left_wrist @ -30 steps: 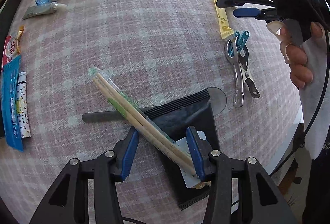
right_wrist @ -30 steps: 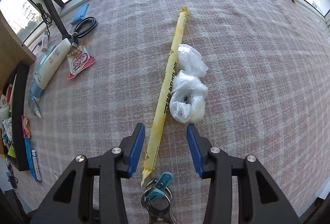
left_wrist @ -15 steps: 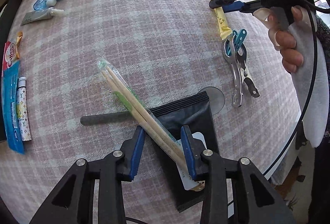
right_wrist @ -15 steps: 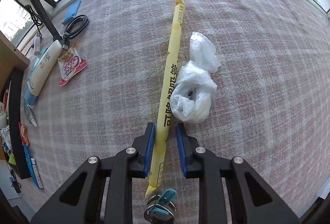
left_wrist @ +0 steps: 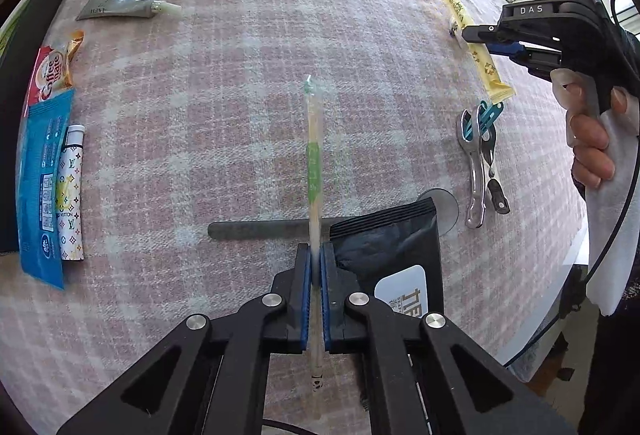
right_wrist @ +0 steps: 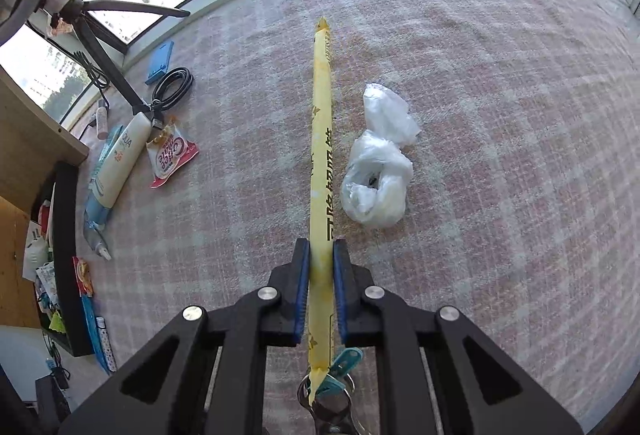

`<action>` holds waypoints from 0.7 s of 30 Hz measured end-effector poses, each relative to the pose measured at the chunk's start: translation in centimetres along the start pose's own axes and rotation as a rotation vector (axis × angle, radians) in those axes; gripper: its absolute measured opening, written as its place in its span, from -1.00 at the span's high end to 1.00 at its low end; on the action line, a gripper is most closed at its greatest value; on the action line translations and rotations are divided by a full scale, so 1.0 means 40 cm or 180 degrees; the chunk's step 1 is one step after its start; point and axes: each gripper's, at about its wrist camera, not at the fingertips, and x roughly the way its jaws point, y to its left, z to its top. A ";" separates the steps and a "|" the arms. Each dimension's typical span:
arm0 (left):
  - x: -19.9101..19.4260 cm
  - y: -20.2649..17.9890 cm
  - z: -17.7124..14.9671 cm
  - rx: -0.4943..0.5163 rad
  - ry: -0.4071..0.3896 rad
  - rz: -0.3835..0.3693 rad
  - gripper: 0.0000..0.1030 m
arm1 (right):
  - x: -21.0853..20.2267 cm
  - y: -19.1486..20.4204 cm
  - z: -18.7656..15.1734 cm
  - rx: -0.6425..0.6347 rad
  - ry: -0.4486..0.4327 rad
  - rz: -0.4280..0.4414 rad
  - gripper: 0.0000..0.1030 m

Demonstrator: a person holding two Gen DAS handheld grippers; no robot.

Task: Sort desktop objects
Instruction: 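Carry chopsticks and straw pack into the black tray and release both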

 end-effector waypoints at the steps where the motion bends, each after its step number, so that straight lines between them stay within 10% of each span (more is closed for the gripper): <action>1: -0.017 0.020 -0.001 -0.0005 -0.0021 0.0003 0.93 | -0.008 0.010 0.004 0.0004 -0.0018 0.0031 0.78; 12: -0.246 0.151 0.007 -0.0109 -0.0380 0.0168 0.93 | -0.077 0.170 -0.030 -0.0300 -0.0135 0.0148 0.78; 21: -0.252 0.188 0.027 -0.0399 -0.0699 0.0331 0.93 | -0.106 0.377 -0.119 -0.0594 -0.0158 0.0323 0.78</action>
